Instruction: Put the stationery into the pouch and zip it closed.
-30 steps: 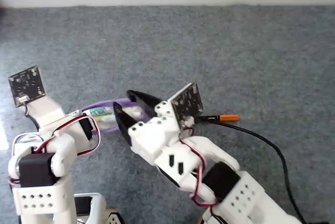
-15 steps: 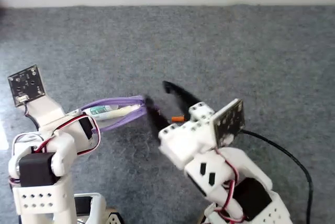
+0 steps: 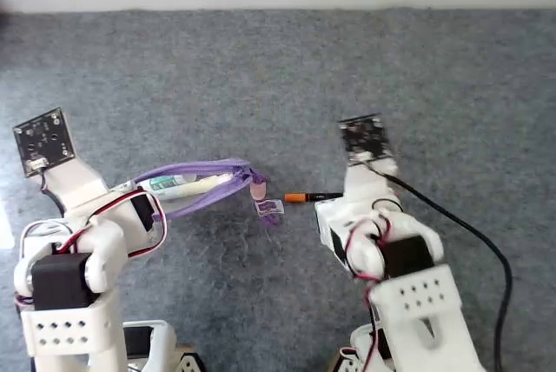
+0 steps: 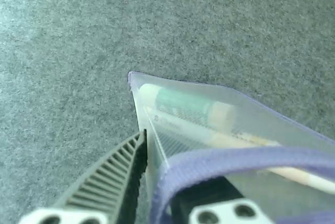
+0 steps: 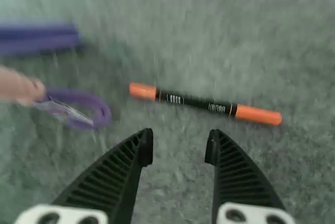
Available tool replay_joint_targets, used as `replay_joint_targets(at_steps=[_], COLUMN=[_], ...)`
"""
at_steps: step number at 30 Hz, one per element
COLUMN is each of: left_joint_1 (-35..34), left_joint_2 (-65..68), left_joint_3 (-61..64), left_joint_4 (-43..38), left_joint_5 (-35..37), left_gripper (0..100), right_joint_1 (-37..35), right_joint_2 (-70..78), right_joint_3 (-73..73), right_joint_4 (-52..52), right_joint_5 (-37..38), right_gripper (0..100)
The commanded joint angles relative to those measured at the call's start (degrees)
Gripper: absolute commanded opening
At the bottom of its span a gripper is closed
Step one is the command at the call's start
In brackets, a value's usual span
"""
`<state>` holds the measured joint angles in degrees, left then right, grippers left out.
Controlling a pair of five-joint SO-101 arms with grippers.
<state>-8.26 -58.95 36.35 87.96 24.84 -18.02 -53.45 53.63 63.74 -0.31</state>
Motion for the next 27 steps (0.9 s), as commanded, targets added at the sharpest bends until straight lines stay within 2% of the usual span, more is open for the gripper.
replay_joint_targets(at_steps=[1, 7, 13, 18, 27], left_joint_1=[-0.3, -0.2, -0.3, -0.3, -0.3], left_joint_2=[0.5, 0.5, 0.5, 0.5, 0.5], left_joint_3=[-0.1, -0.1, -0.1, -0.1, 0.0], left_joint_4=[-1.3, -1.2, -1.2, -1.2, -1.2], left_joint_5=[0.7, 0.7, 0.7, 0.7, 0.7], left_gripper=[1, 1, 1, 1, 1], right_joint_1=[0.1, -0.3, -0.2, -1.5, -3.7], right_joint_2=[9.7, 27.2, 46.0, 59.0, 75.5], right_joint_3=[-5.8, -15.4, -28.7, -38.2, -49.9], right_joint_4=[0.3, -1.6, 2.2, 6.1, 5.8], right_joint_5=[9.5, 17.5, 24.0, 26.8, 29.5], right_gripper=[17.7, 18.4, 34.6, 31.7, 31.4])
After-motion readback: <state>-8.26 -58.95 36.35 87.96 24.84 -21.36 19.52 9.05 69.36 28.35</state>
